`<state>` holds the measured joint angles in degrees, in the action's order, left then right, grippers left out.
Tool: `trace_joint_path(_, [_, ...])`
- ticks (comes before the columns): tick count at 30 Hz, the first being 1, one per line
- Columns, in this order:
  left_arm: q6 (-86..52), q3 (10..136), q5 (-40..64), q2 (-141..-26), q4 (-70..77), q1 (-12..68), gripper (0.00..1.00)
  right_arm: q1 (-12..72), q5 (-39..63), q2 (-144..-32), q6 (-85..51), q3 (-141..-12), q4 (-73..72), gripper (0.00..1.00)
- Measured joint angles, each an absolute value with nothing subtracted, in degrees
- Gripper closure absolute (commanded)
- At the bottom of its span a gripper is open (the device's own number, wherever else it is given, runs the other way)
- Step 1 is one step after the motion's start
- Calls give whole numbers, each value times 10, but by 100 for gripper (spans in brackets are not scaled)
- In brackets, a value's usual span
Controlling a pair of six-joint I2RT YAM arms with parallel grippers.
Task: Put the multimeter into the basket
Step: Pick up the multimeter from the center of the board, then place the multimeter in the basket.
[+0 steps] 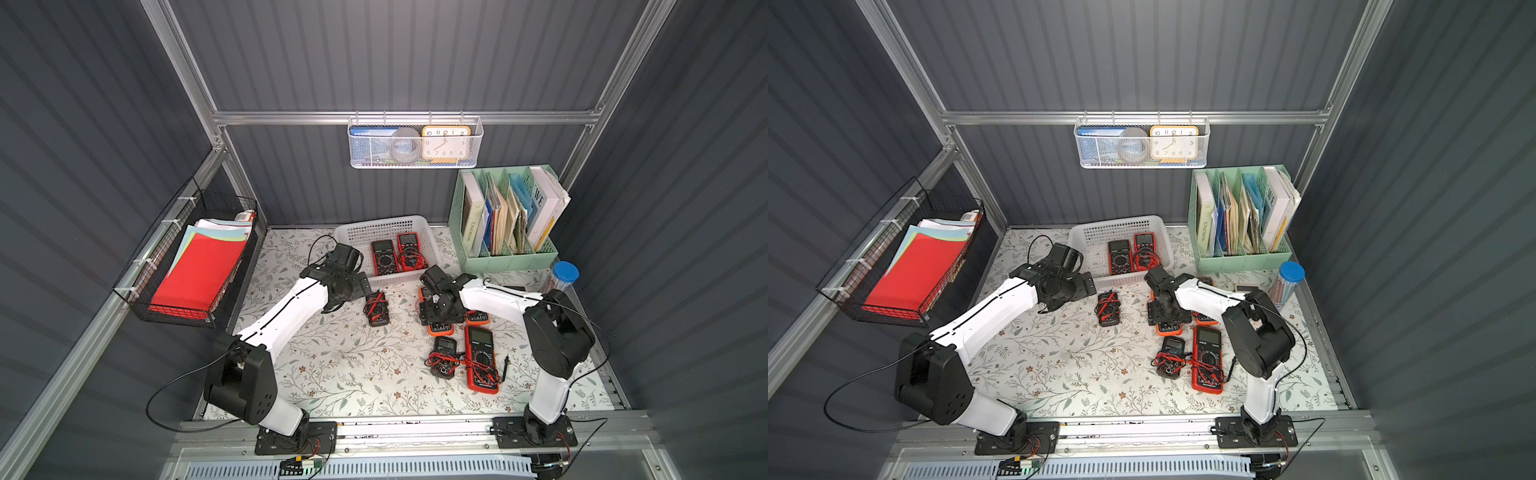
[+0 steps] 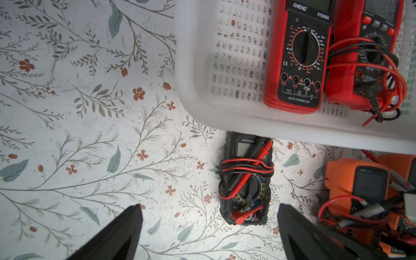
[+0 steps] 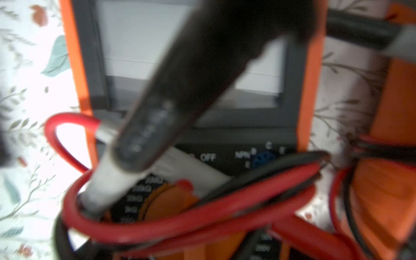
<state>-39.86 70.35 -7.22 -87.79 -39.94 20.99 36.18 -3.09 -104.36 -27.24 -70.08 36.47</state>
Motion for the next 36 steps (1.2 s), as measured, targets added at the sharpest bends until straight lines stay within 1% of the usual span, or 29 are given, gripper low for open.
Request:
trace_joint_path(6, [-413, 701, -57, -877, -390, 206, 1, 382, -26, -977, -276, -698, 374, 44])
trace_joint_path(9, [-424, 700, -39, -877, -382, 187, 1, 394, -24, -958, -278, -710, 385, 44])
trace_joint_path(16, [-437, 706, -1, -877, -368, 125, 1, 422, -6, -967, -283, -813, 407, 44])
trace_joint_path(19, [-441, 718, 15, -881, -364, 102, 1, 431, 7, -997, -285, -886, 407, 44])
trace_joint_path(24, [-445, 736, 31, -899, -352, 57, 1, 442, 18, -1083, -288, -1010, 403, 44])
trace_joint_path(31, [-451, 736, 32, -921, -349, 11, 1, 445, -4, -1186, -293, -1116, 374, 44])
trace_joint_path(36, [-456, 736, 32, -943, -344, -8, 1, 443, -31, -1253, -289, -1189, 344, 43])
